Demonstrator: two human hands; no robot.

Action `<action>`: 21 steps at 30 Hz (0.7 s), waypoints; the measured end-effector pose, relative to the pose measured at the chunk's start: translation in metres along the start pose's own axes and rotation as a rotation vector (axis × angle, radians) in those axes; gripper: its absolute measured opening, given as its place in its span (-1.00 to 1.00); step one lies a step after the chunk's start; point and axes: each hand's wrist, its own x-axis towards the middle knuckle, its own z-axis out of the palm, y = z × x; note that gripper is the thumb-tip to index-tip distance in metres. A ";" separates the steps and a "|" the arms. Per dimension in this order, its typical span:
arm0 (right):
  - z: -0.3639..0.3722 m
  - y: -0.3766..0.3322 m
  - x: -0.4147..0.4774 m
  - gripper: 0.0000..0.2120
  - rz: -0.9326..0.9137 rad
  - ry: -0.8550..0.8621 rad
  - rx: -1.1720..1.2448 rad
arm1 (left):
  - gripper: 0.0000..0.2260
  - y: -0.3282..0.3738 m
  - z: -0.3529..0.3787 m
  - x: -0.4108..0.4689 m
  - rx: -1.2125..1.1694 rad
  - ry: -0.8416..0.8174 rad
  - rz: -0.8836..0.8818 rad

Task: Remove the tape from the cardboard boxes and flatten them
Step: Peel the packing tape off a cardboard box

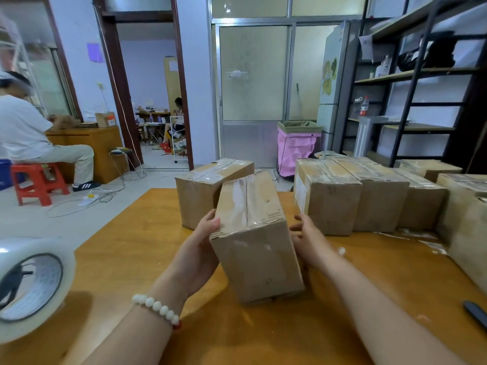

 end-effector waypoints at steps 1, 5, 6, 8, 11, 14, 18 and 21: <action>0.002 -0.001 0.001 -0.57 -0.078 0.079 -0.030 | -0.34 0.001 0.003 -0.001 0.074 -0.027 0.018; -0.009 -0.026 -0.018 -0.86 -0.487 0.280 0.320 | -0.25 0.000 0.008 -0.002 0.300 0.003 0.062; -0.012 -0.034 -0.026 -0.81 -0.580 0.250 0.398 | -0.21 -0.001 0.009 -0.002 0.310 0.022 0.065; -0.013 -0.046 -0.040 -0.66 -0.748 0.153 0.358 | -0.21 -0.003 0.009 -0.004 0.305 0.014 0.086; 0.000 -0.045 -0.041 -0.58 -0.835 0.064 0.000 | -0.09 -0.007 0.007 -0.007 0.307 -0.028 0.149; 0.003 -0.040 -0.037 -0.38 -0.803 -0.056 -0.163 | 0.00 -0.009 0.005 -0.005 0.436 0.026 0.229; -0.008 -0.039 -0.037 -0.24 -0.891 -0.063 -0.411 | 0.03 -0.008 0.005 -0.005 0.525 -0.002 0.286; -0.006 -0.040 -0.035 -0.39 -0.963 0.013 -0.506 | 0.23 -0.004 0.001 -0.006 0.602 -0.113 0.249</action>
